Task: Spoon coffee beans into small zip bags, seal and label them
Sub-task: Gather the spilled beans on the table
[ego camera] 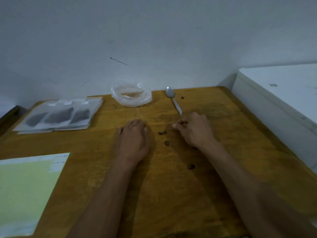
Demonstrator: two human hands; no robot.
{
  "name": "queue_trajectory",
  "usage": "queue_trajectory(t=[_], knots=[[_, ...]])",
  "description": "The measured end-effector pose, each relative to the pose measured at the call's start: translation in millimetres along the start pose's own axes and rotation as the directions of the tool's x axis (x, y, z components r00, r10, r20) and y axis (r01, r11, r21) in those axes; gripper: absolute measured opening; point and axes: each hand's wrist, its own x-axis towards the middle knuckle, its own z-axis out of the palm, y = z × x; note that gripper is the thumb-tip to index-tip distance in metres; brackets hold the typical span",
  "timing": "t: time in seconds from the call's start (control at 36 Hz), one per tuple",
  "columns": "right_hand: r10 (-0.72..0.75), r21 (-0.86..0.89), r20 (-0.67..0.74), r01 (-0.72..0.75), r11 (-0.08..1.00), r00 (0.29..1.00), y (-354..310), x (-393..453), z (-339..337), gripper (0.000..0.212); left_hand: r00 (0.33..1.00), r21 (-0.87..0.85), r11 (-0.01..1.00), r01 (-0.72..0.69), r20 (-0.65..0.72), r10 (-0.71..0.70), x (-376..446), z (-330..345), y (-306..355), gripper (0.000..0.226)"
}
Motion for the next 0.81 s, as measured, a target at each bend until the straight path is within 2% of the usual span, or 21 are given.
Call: queue_trajectory(t=[0.11, 0.17, 0.19, 0.22, 0.25, 0.28, 0.31, 0.33, 0.36, 0.39, 0.44, 0.47, 0.5, 0.53, 0.56, 0.61, 0.81], knots=[[-0.007, 0.034, -0.010, 0.007, 0.999, 1.000, -2, -1, -1, 0.010, 1.000, 0.013, 1.000, 0.018, 0.013, -0.018, -2, -1, 4, 0.040], [0.065, 0.216, -0.009, -0.061, 0.974, 0.998, -4, -3, -6, 0.010, 1.000, 0.020, 0.999, 0.025, 0.014, -0.025, -2, -1, 4, 0.041], [0.148, 0.417, 0.029, -0.146, 0.897, 0.989, -5, -4, -9, 0.011, 1.000, 0.021, 0.999, 0.027, 0.015, -0.028, -2, -1, 4, 0.041], [0.231, 0.636, 0.116, -0.251, 0.729, 0.966, -6, -5, -13, 0.015, 0.999, 0.019, 0.999, 0.031, 0.018, -0.032, -2, -1, 5, 0.041], [0.272, 0.800, 0.230, -0.341, 0.494, 0.934, -8, -6, -17, 0.018, 0.999, 0.016, 0.999, 0.034, 0.018, -0.034, -2, -1, 5, 0.041], [0.274, 0.872, 0.325, -0.399, 0.283, 0.905, -9, -7, -19, 0.020, 0.999, 0.012, 0.999, 0.033, 0.016, -0.033, -3, -1, 4, 0.041], [0.269, 0.888, 0.381, -0.431, 0.162, 0.885, -9, -7, -20, 0.019, 0.999, 0.011, 0.999, 0.030, 0.014, -0.030, -3, -1, 5, 0.041], [0.267, 0.885, 0.403, -0.447, 0.130, 0.875, -11, -8, -21, 0.020, 1.000, 0.010, 1.000, 0.028, 0.013, -0.028, -3, -1, 4, 0.042], [0.270, 0.877, 0.399, -0.451, 0.166, 0.876, -11, -8, -20, 0.021, 1.000, 0.009, 1.000, 0.028, 0.014, -0.028, -3, 0, 4, 0.042], [0.275, 0.861, 0.370, -0.439, 0.256, 0.887, -13, -9, -19, 0.022, 0.999, 0.008, 1.000, 0.028, 0.015, -0.029, -3, 0, 4, 0.042], [0.258, 0.746, 0.257, -0.360, 0.560, 0.932, -17, -13, -17, 0.022, 0.999, 0.004, 0.999, 0.033, 0.018, -0.033, -3, 0, 4, 0.042], [0.212, 0.626, 0.187, -0.282, 0.727, 0.959, -19, -15, -15, 0.021, 0.999, 0.006, 0.999, 0.037, 0.018, -0.037, -2, 0, 4, 0.042], [0.136, 0.485, 0.128, -0.181, 0.856, 0.982, -20, -17, -13, 0.019, 0.999, 0.007, 0.999, 0.041, 0.019, -0.041, -2, 0, 4, 0.042], [0.047, 0.374, 0.094, -0.079, 0.924, 0.994, -20, -18, -9, 0.017, 0.999, 0.007, 0.999, 0.044, 0.017, -0.044, -2, 0, 4, 0.042], [-0.022, 0.308, 0.084, -0.005, 0.951, 0.996, -21, -19, -7, 0.018, 0.999, 0.007, 0.999, 0.045, 0.016, -0.046, -2, 0, 4, 0.042], [-0.073, 0.240, 0.093, 0.048, 0.970, 0.993, -22, -20, -4, 0.017, 0.999, 0.007, 0.999, 0.050, 0.020, -0.050, -3, 0, 4, 0.042], [-0.089, 0.122, 0.135, 0.072, 0.990, 0.987, -25, -17, 4, 0.015, 0.997, 0.004, 0.998, 0.068, 0.037, -0.069, -3, -1, 5, 0.042]])
